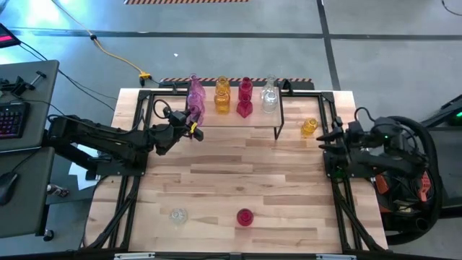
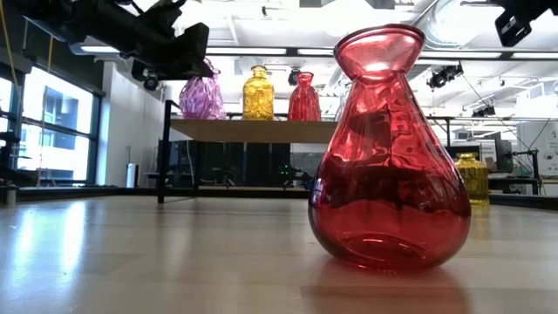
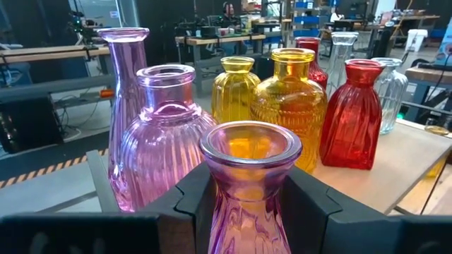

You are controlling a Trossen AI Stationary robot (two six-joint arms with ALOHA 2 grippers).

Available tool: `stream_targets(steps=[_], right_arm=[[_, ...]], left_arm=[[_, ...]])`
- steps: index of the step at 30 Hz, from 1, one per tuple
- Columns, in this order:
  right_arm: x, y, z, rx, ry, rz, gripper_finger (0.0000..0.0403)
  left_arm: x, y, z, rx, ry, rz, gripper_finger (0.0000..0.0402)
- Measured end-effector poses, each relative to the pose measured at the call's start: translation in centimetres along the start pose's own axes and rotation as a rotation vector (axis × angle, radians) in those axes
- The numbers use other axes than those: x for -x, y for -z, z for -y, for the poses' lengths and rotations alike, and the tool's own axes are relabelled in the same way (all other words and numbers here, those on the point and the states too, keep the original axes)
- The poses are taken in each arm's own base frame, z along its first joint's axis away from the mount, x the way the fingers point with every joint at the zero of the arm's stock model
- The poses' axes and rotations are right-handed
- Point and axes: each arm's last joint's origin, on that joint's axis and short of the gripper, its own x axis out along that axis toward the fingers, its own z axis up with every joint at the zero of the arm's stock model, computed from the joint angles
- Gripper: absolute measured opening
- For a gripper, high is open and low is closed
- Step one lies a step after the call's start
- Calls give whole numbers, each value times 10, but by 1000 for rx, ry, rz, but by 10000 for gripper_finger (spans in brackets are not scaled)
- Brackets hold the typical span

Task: Sort vases onto shelf
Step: Put the purple vase on the shelf and align it with the other purple vases

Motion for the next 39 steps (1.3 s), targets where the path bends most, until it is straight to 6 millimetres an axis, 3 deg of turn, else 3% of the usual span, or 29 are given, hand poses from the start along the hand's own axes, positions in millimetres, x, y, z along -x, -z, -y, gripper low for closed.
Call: stream_targets(steps=[6,13,24,29,39], right_arm=[[-11,9,5,-66,-5,19,119],[-34,38,19,-134,-1,5,119],[-47,63,29,-207,30,-17,119],[-48,66,34,-234,136,15,119],[-48,67,34,-260,150,11,119]], left_arm=[[0,0,0,-5,0,-1,117],[0,0,0,-9,-5,-2,117],[0,2,-1,-22,-18,-10,117],[0,2,-2,-27,-44,-11,117],[0,2,-1,-4,-30,-13,117]])
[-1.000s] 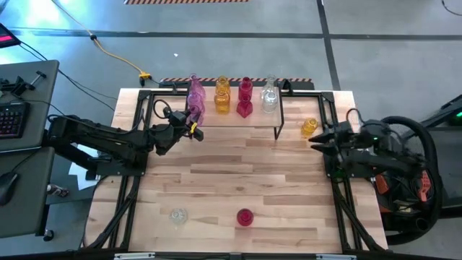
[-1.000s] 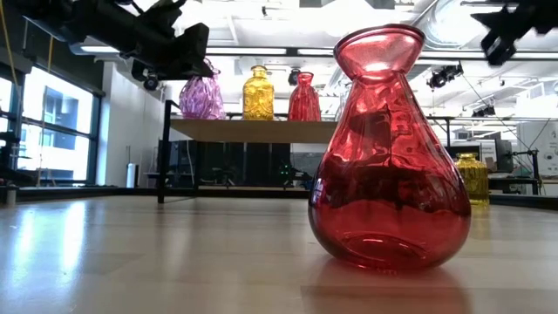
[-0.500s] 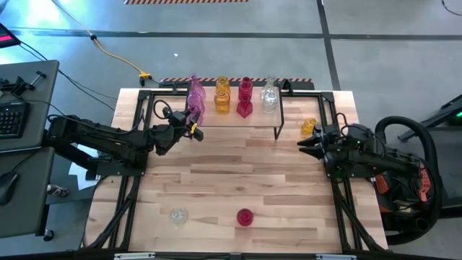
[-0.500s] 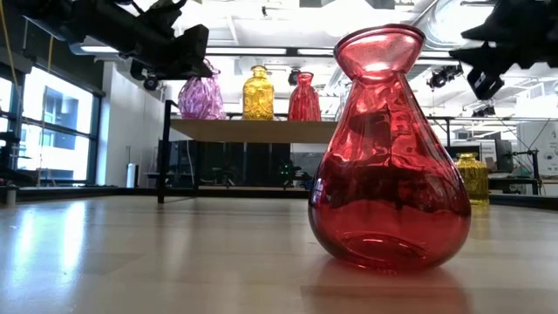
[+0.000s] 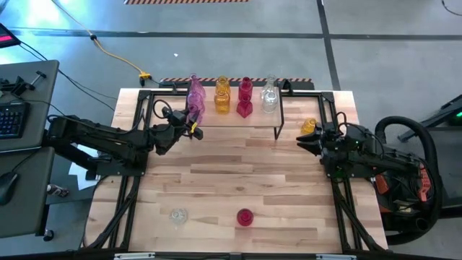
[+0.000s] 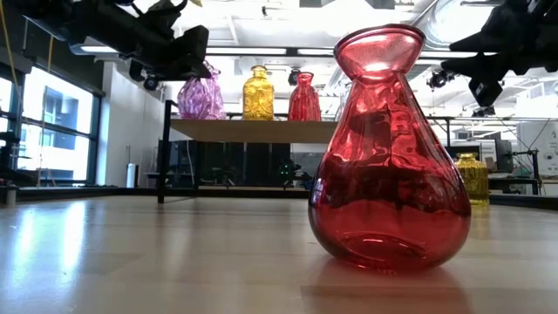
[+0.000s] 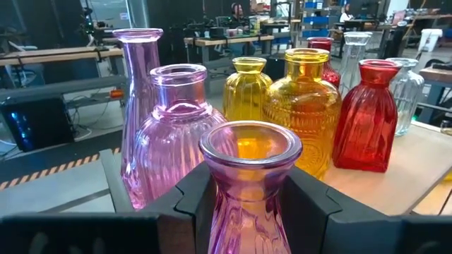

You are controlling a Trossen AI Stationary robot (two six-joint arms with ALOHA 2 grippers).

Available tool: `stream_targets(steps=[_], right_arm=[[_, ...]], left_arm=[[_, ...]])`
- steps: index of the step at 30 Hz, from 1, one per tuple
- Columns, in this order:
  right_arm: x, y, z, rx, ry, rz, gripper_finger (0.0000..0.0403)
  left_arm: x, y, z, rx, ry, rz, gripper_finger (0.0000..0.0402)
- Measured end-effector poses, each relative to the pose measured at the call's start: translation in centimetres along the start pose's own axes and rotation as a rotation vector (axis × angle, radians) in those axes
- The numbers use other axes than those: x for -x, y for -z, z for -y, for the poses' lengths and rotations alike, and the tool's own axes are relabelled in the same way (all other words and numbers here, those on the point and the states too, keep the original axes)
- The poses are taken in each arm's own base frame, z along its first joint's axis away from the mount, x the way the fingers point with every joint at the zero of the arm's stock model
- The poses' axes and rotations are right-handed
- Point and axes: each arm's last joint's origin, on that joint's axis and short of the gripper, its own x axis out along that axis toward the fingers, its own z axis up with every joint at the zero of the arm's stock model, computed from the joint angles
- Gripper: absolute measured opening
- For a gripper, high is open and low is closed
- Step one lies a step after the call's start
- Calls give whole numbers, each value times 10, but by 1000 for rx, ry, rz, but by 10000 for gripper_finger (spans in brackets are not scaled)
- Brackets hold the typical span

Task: Sort vases onto shelf
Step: Put the purple vase on the shelf and align it with the other purple vases

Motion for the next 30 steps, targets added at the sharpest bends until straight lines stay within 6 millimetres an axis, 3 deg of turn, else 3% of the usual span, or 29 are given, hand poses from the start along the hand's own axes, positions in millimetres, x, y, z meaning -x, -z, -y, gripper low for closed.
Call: stream_targets(steps=[30], right_arm=[[0,5,3,-10,26,-52,119]], left_arm=[[0,1,1,-1,21,-4,117]])
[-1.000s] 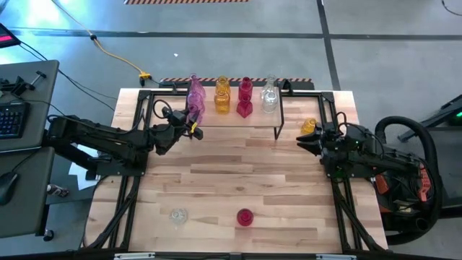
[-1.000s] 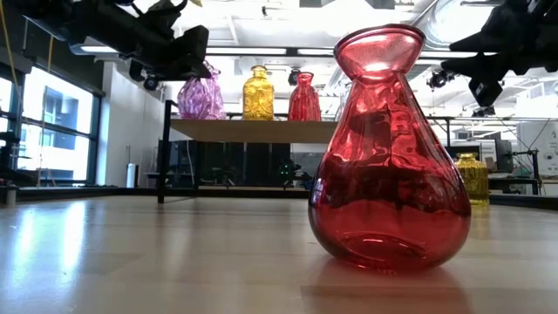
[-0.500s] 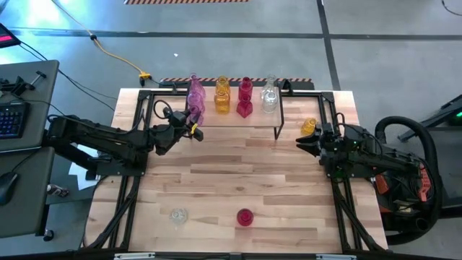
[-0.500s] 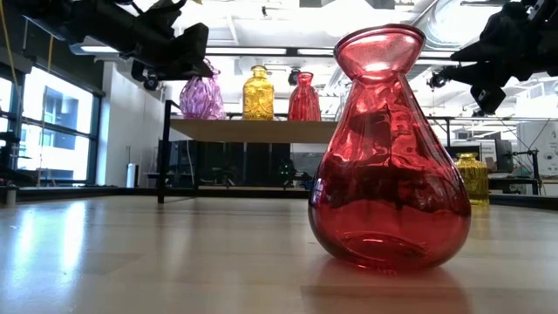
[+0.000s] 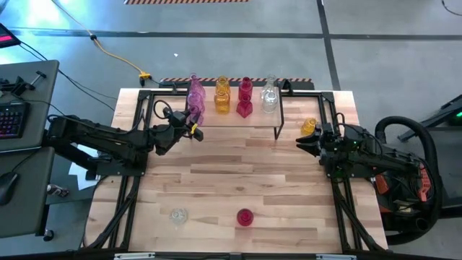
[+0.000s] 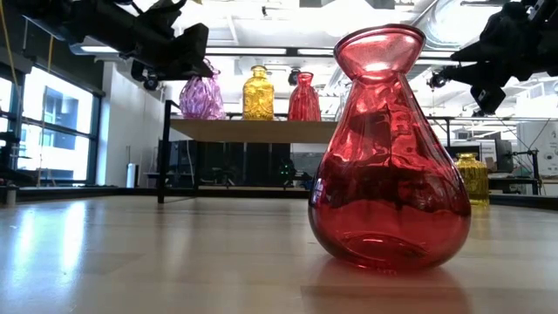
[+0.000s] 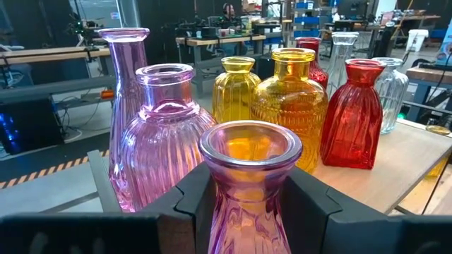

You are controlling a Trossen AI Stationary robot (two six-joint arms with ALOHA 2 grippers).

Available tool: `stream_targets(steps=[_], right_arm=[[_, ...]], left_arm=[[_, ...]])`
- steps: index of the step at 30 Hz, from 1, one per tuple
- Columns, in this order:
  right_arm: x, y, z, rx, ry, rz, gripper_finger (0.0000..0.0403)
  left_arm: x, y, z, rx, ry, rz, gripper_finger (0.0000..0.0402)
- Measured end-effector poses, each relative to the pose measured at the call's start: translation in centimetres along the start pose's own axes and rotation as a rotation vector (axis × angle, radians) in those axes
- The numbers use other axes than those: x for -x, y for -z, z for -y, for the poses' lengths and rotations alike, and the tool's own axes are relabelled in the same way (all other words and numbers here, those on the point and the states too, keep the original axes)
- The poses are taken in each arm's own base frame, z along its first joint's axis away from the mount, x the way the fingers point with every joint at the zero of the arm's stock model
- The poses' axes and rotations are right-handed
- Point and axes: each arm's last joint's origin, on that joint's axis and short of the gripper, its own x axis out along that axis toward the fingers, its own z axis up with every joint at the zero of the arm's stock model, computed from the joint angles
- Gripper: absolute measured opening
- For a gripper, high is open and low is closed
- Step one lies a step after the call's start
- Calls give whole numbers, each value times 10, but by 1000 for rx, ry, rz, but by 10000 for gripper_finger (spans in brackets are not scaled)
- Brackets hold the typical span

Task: Sort vases onto shelf
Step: Put the purple vase on the shelf and align it with the other purple vases

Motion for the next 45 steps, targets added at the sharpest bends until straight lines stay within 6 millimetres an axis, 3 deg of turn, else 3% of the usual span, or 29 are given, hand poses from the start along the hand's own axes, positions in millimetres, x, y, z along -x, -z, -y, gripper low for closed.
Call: stream_targets(steps=[45], right_arm=[[0,0,0,0,0,0,119]], left_arm=[[-2,0,-1,14,15,-5,118]])
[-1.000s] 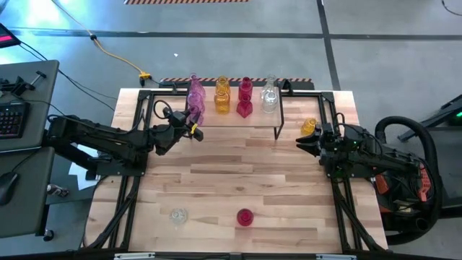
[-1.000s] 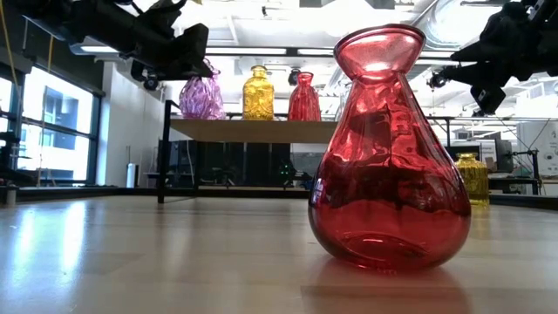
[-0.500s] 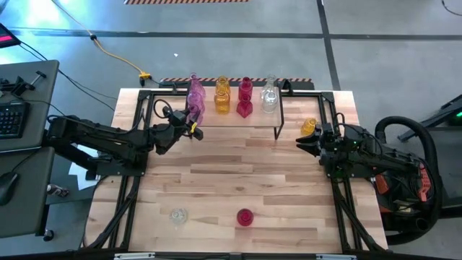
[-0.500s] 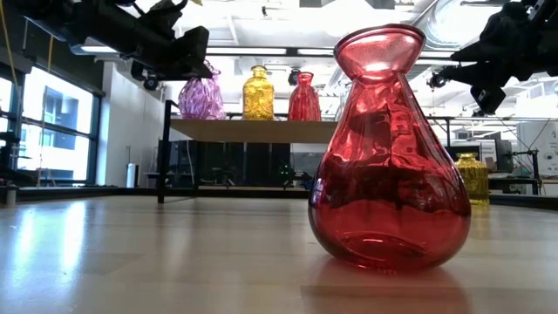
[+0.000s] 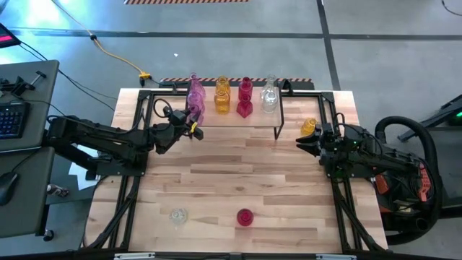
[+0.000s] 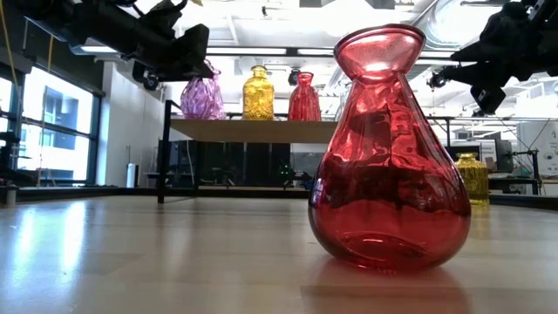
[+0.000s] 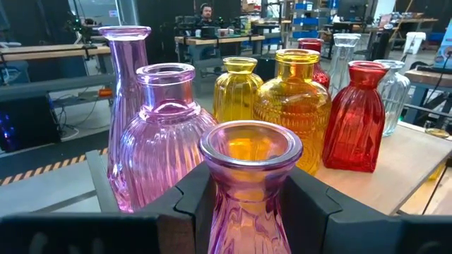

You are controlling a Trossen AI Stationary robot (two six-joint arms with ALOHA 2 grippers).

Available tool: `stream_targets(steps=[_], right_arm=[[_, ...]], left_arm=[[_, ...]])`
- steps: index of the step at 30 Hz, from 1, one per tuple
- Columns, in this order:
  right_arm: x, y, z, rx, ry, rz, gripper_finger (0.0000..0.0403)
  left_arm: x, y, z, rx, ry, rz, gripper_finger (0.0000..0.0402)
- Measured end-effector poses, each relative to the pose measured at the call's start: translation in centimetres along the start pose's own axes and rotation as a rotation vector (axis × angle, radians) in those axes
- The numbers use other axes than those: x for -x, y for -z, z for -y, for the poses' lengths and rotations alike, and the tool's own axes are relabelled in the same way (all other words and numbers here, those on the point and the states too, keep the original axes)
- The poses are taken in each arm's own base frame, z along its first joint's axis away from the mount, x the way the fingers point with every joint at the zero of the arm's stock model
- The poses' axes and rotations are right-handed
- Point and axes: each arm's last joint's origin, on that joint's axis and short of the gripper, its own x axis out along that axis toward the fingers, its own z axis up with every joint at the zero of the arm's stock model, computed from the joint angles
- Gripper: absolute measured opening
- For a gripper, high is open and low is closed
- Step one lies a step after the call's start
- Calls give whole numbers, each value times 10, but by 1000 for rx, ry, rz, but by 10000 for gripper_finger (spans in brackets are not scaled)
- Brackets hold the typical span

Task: Sort vases onto shelf
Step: Put the purple vase on the shelf and align it with the other purple vases

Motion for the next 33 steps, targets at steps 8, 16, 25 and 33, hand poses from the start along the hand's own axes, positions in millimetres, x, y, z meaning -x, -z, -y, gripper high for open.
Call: stream_targets(steps=[8,16,25,33], right_arm=[[0,0,0,0,0,0,119],[0,0,0,0,0,0,119],[0,0,0,0,0,0,119],[0,0,0,0,0,0,119]], left_arm=[[0,0,0,-4,4,-2,136],[0,1,0,-9,3,-4,143],[2,-2,-2,-1,2,3,146],[3,-4,-4,-31,2,6,163]])
